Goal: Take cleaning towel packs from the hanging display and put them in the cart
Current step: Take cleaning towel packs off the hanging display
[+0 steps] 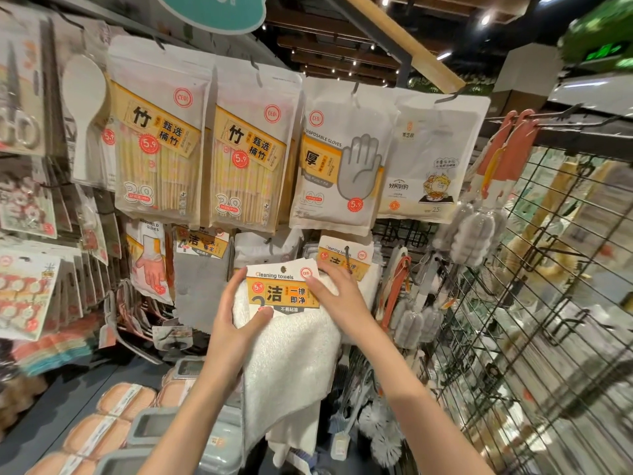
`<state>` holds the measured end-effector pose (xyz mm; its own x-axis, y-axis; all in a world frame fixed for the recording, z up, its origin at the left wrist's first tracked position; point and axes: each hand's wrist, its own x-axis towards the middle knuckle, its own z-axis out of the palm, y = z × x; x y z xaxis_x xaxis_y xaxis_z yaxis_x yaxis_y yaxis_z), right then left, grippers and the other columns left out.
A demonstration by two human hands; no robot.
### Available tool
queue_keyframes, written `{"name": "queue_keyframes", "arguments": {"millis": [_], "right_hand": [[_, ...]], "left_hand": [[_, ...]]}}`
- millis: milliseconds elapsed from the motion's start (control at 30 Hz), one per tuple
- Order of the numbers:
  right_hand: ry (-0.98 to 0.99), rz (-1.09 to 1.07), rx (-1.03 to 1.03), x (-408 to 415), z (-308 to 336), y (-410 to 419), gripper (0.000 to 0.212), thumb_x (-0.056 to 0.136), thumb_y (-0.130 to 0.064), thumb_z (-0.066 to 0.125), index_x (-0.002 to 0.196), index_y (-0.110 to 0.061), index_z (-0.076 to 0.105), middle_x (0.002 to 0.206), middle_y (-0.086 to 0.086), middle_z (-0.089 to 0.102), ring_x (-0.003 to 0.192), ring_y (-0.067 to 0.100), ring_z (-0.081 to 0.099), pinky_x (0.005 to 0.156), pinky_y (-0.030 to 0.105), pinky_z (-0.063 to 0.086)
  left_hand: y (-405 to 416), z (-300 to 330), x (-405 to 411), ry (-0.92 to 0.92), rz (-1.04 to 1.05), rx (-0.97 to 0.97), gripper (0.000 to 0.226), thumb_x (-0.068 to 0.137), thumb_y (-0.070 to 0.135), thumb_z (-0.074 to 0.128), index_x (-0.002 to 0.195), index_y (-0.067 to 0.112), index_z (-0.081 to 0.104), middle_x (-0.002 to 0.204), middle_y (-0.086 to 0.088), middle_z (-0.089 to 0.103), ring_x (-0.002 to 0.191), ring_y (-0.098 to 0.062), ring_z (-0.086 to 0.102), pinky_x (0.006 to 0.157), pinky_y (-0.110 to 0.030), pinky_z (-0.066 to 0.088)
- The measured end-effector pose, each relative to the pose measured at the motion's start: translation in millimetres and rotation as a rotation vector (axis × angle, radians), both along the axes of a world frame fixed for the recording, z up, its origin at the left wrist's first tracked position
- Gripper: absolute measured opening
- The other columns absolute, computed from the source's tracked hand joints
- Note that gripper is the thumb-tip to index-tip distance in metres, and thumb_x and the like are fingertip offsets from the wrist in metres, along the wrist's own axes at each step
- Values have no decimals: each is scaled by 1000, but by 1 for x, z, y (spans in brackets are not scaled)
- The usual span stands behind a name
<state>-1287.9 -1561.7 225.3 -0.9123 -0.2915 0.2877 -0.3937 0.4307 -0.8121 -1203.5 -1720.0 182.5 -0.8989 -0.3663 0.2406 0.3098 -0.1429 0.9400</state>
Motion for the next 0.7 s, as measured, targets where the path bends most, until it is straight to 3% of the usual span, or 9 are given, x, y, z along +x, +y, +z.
{"name": "queue_keyframes", "arguments": {"millis": [67,100,233,300,400,600,700], "right_hand": [[32,-34,6,4,-3,-2,52,86,-33,65,134,-22,48,136,-6,42,130,11,32,111,29,24],[50,-45,-11,6,-4,-1,54,84,-30,69,133,-21,49,133,-7,43,129,12,33,109,26,25],[-9,-14,-154,16,1,7,49,78,-16,75,123,-16,57,123,-8,49,119,7,43,101,21,32],[-93,-16,-199,17,3,10,42,77,-12,75,116,-15,60,119,-7,55,115,6,47,96,19,36],[-202,-38,-289,15,2,13,34,75,-10,77,105,-14,60,123,1,57,114,14,52,99,29,44],[-142,-110,-209,10,-7,8,45,66,-5,83,78,-23,43,95,-6,55,96,20,58,87,44,52],[-182,-166,-255,5,-8,10,41,67,-3,81,76,-22,45,97,-5,57,100,26,61,84,50,53]], "left_hand": [[3,0,1,8,12,1,65,85,-1,64,132,38,45,126,8,58,96,1,64,73,-17,53],[3,-2,0,9,21,-6,65,84,-2,64,133,38,44,126,7,58,96,0,64,73,-17,53],[2,-8,-1,-2,49,-16,66,84,1,66,132,40,44,133,4,53,110,-15,60,92,-40,51],[3,-9,0,-5,77,-17,63,84,2,66,130,39,45,135,5,51,117,-15,55,94,-37,49],[5,-10,2,15,92,-19,62,83,1,67,129,37,46,134,7,51,118,-11,53,88,-25,47],[7,-17,-4,-37,104,16,75,77,3,74,125,52,43,133,4,54,119,-19,54,101,-48,44],[6,-17,-4,-43,70,8,72,76,8,77,123,54,46,132,7,54,119,-20,55,99,-51,45]]}}
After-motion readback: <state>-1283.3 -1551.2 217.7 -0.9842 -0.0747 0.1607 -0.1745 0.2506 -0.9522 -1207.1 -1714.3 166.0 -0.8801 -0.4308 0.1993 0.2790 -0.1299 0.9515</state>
